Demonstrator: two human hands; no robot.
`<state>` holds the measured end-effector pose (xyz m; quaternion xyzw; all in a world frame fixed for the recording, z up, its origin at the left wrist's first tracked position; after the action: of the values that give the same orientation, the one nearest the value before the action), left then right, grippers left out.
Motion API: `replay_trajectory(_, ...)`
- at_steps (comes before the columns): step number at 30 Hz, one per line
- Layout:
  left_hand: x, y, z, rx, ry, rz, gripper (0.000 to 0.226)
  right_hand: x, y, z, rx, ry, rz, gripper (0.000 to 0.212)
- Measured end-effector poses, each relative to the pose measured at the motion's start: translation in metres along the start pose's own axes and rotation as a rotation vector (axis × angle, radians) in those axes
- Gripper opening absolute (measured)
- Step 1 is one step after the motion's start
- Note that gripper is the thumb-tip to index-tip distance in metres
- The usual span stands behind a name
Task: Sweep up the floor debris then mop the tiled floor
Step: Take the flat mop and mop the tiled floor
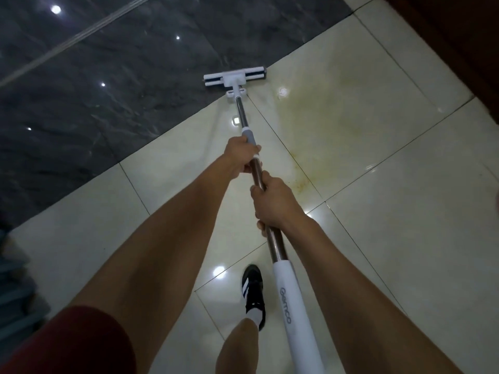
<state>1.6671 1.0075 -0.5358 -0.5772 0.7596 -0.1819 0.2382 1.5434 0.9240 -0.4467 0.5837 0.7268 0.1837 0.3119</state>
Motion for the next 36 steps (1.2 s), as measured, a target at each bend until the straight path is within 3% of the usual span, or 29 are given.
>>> replay_trajectory(14,0.029,0.156,-0.119,-0.089,0.010,-0.054,0.009,0.016,-0.123,-0.147,-0.046,0.081,-0.324,0.044)
replay_trajectory(23,0.098,0.297,-0.234,-0.089,0.002,-0.084,0.013,0.004,-0.262,-0.278,-0.028,0.057,-0.349,0.034)
replay_trajectory(30,0.162,0.397,-0.312,-0.142,0.033,-0.186,0.026,-0.013,-0.363,-0.368,-0.057,0.035,-0.366,0.035)
replay_trajectory(33,0.172,0.422,-0.338,-0.173,0.046,-0.171,0.065,-0.011,-0.388,-0.397,-0.068,0.009,-0.337,0.037)
replay_trajectory(36,0.174,0.436,-0.362,-0.180,0.058,-0.138,0.073,-0.004,-0.400,-0.423,-0.080,-0.018,-0.298,0.037)
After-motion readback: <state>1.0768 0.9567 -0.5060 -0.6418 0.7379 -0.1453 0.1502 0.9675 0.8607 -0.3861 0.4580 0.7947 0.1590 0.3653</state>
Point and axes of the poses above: each hand's wrist, its own z-axis towards the middle knuckle, its own x-axis out of the palm, y = z × x, the point moved 9 cm from there along z, towards the middle knuckle, and after that the axes turned 4 degrees about -x, right-handed, at the moved point
